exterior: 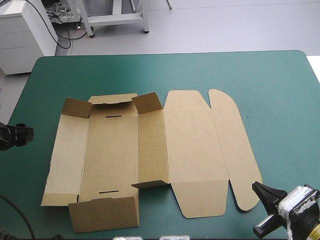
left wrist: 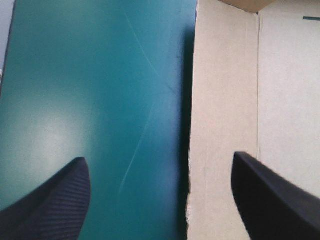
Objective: Fold the box
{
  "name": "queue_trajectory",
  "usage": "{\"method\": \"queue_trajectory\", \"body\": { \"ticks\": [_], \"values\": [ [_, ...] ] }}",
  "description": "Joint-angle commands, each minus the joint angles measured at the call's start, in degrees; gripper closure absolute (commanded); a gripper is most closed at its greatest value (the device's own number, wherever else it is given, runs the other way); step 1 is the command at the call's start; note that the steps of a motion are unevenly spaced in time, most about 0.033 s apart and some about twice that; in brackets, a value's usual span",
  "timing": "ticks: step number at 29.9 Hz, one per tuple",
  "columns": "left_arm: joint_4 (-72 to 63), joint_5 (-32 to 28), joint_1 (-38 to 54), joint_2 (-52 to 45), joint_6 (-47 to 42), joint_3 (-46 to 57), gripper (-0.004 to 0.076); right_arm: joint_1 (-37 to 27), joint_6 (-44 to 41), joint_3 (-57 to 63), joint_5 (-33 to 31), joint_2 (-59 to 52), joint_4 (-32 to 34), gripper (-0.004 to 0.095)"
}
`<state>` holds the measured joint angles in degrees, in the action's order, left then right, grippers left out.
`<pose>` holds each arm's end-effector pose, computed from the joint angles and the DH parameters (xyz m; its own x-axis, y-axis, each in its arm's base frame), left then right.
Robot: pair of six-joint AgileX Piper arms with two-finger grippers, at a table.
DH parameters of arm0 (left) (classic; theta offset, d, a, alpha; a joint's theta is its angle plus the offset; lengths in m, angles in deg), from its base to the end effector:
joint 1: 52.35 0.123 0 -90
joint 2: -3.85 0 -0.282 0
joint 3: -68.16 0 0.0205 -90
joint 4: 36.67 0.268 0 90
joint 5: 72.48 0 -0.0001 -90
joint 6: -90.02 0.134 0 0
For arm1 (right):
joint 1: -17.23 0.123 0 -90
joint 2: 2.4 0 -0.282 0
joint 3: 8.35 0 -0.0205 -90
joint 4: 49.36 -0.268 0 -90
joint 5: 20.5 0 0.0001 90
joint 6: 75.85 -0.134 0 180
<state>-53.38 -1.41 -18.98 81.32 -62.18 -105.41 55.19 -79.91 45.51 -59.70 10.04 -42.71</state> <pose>0.2365 0.1121 0.3310 -0.8589 -0.1296 -0.4956 -0.1139 0.9916 -0.0619 0.0775 0.0480 0.2749 -0.1974 -0.1784 -0.9640 -0.5617 0.8265 -0.0379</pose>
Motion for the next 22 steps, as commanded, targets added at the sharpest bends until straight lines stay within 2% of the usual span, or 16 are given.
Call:
{"method": "queue_trajectory", "body": {
  "ticks": [1,7,11,17,22],
  "values": [
    [-1.89,1.75,-0.14,-3.02,-0.38,-1.77,0.0195,-0.39,0.10,-1.40,4.39,0.79,0.64,0.0924],
    [-8.07,2.06,-0.14,-3.16,1.09,-1.77,0.0328,-0.39,0.10,-1.40,4.41,0.79,0.64,0.0924],
    [-11.60,2.06,-0.14,-1.78,8.20,-1.77,0.0326,-0.39,0.10,-1.40,4.41,0.79,0.64,0.0924],
    [-7.03,2.16,-0.14,4.14,7.18,-0.99,0.0297,-0.39,0.10,-1.40,4.41,0.79,0.64,0.0924],
    [-7.23,2.14,-0.06,9.78,6.05,3.67,0.0290,-0.39,0.10,-1.40,4.41,0.79,0.64,0.0924]
  ]
}}
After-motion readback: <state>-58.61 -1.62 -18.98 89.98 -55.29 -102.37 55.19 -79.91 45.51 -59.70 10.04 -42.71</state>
